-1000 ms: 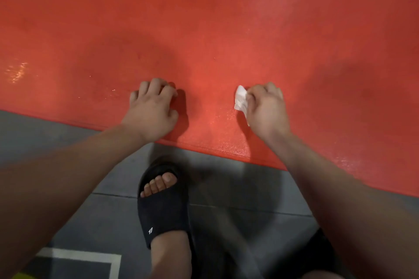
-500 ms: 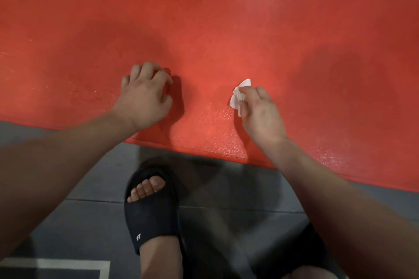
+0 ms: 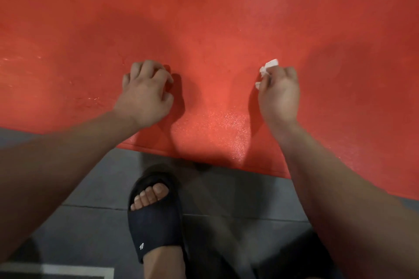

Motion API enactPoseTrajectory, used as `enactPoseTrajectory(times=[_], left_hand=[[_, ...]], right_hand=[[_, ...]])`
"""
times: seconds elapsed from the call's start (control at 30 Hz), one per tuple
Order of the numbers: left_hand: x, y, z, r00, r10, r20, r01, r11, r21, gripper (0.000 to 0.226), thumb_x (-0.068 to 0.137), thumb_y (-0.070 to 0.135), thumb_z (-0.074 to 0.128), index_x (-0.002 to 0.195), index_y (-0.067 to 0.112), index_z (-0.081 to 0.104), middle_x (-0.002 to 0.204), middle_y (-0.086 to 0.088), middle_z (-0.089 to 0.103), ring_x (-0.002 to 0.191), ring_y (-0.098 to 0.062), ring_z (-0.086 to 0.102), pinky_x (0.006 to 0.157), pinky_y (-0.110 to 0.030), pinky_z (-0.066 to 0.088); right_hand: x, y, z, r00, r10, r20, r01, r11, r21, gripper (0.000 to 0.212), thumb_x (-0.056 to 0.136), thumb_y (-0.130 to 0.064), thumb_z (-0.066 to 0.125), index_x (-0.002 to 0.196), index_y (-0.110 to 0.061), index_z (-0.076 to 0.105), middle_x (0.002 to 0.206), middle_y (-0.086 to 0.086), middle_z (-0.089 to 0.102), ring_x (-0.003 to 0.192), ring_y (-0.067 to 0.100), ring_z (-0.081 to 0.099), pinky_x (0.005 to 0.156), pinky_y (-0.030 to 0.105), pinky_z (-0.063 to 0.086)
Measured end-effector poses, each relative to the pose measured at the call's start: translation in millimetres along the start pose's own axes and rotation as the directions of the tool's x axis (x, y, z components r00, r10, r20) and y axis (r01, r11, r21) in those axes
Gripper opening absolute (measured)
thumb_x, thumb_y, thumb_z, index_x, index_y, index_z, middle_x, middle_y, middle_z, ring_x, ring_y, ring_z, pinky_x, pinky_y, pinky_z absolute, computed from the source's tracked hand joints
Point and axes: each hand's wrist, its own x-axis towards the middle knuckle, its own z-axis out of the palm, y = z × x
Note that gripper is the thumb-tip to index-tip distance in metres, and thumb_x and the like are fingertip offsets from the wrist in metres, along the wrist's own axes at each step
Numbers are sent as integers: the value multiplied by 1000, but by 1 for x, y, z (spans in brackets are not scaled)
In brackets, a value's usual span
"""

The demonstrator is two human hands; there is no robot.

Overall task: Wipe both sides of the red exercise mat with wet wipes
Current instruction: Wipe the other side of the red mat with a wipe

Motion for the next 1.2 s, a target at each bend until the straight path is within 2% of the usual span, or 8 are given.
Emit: enactPoseTrajectory(times=[0.07,0.17,0.3,0.57,0.77,0.93,1.03,1.2], left_hand=[[2,-2,-2,1000,-2,-2,2,1000,3,43,74,32,45,111,20,63,125,-4,49,120,-31,38,93,-48,37],[6,-5,-2,1000,-21,-10,21,1000,3,46,73,33,46,114,20,63,128,-4,49,120,-32,38,94,-48,38],[5,-7,2,999,-50,-4,50,999,-5,48,74,32,48,117,19,61,130,-5,49,121,-32,38,95,-49,37],[5,-12,0,998,-55,30,55,998,5,49,74,34,47,120,20,59,131,-6,48,121,-33,40,94,-50,37],[13,-9,1,997,-70,25,70,997,-14,49,74,35,47,119,21,59,132,-6,49,121,-33,40,96,-50,38],[14,-5,1,997,-75,35,77,996,-40,51,74,35,46,122,22,58,133,-5,47,121,-32,39,97,-49,36],[19,-4,0,997,-69,38,71,997,-42,59,74,36,46,130,21,55,138,-6,46,125,-33,39,98,-51,37],[30,-2,6,988,-117,100,116,993,14,70,83,37,60,149,30,38,157,-5,29,144,-35,23,114,-60,24]], right_hand=[[7,-15,8,993,116,-8,-116,993,-5,36,89,-19,43,109,-7,69,103,17,59,81,37,64,79,40,52],[-15,-57,27,976,-106,190,111,994,-14,34,85,-11,54,117,-10,66,109,15,61,92,35,62,78,38,47],[-39,-78,34,699,-454,553,501,862,75,34,97,-10,46,130,-11,56,124,12,55,109,31,53,86,36,43],[35,-43,29,985,-29,172,73,965,-254,37,94,-20,47,127,-6,59,115,17,60,97,36,62,84,39,45],[-8,-68,37,658,-540,526,662,747,-62,45,90,-14,57,134,-4,53,105,19,60,89,40,61,70,42,52],[59,-12,12,959,-124,254,203,927,-316,36,95,-19,49,130,-12,53,122,17,52,99,37,59,84,37,44],[66,-6,13,993,70,94,-39,955,-293,32,93,-18,50,123,-8,55,120,17,55,101,36,60,88,36,43],[15,-49,31,896,-243,372,333,922,-199,38,91,-14,51,128,-5,55,113,17,59,96,35,60,81,36,47]])
